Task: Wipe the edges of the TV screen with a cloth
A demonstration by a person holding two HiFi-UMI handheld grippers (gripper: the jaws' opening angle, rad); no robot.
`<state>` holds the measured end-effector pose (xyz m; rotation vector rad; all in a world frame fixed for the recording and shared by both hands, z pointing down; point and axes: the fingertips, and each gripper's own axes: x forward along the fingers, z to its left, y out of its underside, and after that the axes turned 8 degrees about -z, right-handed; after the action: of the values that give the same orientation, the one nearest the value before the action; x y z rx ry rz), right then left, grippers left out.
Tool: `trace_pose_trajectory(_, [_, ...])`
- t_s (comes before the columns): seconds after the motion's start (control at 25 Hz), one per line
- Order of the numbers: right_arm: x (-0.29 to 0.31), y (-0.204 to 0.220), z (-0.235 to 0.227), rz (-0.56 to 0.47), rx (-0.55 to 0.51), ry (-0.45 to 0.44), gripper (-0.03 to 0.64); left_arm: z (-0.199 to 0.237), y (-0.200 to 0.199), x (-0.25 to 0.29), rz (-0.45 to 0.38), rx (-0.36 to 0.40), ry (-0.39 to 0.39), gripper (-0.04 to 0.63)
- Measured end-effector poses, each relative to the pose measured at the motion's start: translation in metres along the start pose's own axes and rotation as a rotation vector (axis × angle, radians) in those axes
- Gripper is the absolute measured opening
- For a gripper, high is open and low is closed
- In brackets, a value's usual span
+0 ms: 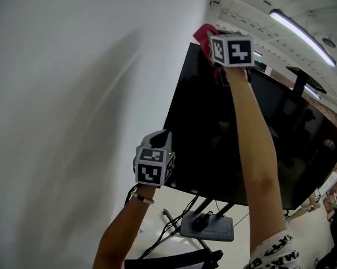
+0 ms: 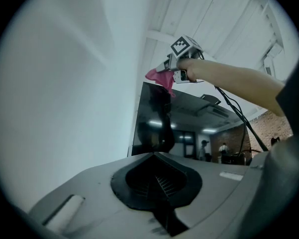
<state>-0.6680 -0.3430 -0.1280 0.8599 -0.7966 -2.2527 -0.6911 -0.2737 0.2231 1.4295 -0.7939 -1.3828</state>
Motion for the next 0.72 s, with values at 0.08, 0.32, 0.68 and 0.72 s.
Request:
trace_pose_trajectory(0.08, [0.009,0.008,0.006,0.05,-0.065,-0.05,0.066,-0.008,0.002,0.003,0.003,-0.003,0.017,0.0])
trace_pose_trajectory(0.32, [0.031,0.021,0.029,0.194,-0.195,-0.145,0.066,-0.015,0.004,0.004,0.016,-0.005,0.041,0.0])
trace_pose_trajectory(0.68, [0.014,0.034,0.02,0.253,-0.237,-0.145,0.066,-0.014,-0.077,0.032,-0.05,0.044,0.08,0.0])
trace_pose_trajectory(0.72, [0.011,0.034,0.018,0.257,-0.239,-0.144,0.067,-0.018,-0.088,0.038,-0.062,0.046,0.092,0.0])
